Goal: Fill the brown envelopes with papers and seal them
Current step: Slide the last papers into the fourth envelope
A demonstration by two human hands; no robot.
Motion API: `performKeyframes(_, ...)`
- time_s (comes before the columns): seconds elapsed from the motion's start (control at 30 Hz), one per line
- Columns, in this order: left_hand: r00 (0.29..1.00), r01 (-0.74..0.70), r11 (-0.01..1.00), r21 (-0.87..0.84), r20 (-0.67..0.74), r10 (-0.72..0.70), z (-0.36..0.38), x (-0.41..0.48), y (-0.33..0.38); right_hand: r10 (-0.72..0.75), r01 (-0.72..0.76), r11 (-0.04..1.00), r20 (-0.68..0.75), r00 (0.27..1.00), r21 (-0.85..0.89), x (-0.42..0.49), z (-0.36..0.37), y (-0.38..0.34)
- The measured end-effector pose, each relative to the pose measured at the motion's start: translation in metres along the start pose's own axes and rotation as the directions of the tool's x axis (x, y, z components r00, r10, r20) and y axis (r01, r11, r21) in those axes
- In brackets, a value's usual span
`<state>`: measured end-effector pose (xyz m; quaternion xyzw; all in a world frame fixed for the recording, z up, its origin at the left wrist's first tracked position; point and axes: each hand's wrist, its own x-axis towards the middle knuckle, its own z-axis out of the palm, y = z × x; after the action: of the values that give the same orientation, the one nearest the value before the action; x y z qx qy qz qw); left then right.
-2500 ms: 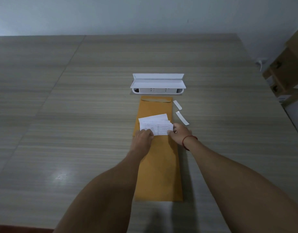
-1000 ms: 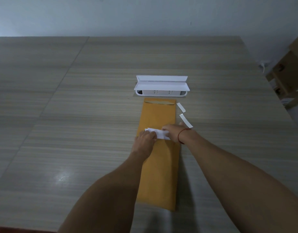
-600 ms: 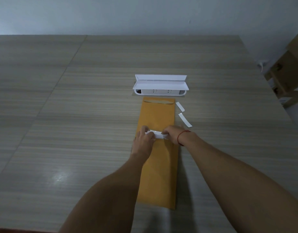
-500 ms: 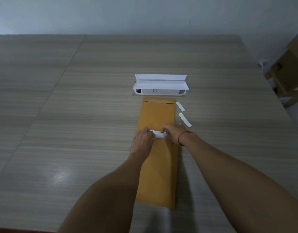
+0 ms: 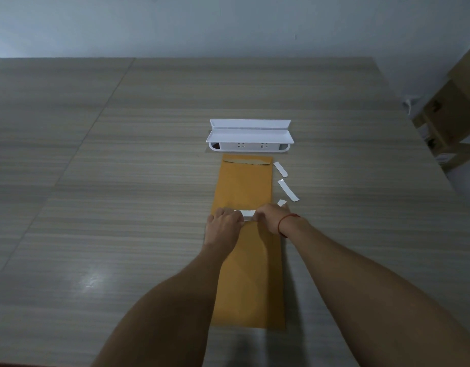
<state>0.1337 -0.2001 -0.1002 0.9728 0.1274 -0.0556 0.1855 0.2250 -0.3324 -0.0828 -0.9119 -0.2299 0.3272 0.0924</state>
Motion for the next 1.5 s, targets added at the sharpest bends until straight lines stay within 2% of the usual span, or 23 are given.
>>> performKeyframes(0.1,1.0,-0.003,1.0,0.011,-0.019,0.003,-0.002,-0.001,0.002,-0.008,0.008,0.999,-0.014,1.0,0.045,0.0,0.004,0.003)
performKeyframes(0.33,1.0,-0.013,0.999,0.033,-0.008,0.014,-0.003,-0.004,0.007,-0.017,0.017,1.0,-0.014,1.0,0.01,-0.007,0.008,0.005)
performKeyframes(0.47,1.0,-0.009,1.0,0.0,-0.016,0.009,-0.001,-0.006,0.008,-0.012,0.016,0.995,-0.038,0.999,0.096,-0.012,0.008,0.007)
performKeyframes(0.73,1.0,0.003,1.0,0.015,0.006,-0.004,0.005,-0.013,0.013,0.002,-0.002,0.999,0.003,1.0,-0.042,-0.016,0.013,0.007)
performKeyframes(0.87,1.0,0.012,1.0,0.009,0.012,-0.012,0.007,-0.014,0.014,-0.008,0.007,0.999,-0.047,0.999,-0.032,-0.027,0.014,0.008)
performKeyframes(0.97,0.998,0.062,0.998,0.023,-0.007,-0.062,0.007,-0.017,0.011,0.016,-0.007,0.998,-0.142,0.99,0.063,-0.031,0.018,0.012)
performKeyframes(1.1,0.992,0.12,0.993,-0.006,-0.032,-0.12,0.005,-0.021,0.007,0.144,-0.082,0.955,-0.204,0.968,0.286,-0.031,0.019,0.016)
performKeyframes(1.23,0.989,0.131,0.99,-0.045,0.074,-0.128,0.007,-0.019,0.007,0.261,-0.147,0.897,-0.231,0.937,0.416,-0.026,0.019,0.015)
performKeyframes(1.5,0.979,0.158,0.986,-0.046,0.136,-0.151,0.015,-0.016,0.003,0.38,-0.233,0.851,-0.245,0.892,0.471,-0.015,0.026,0.009)
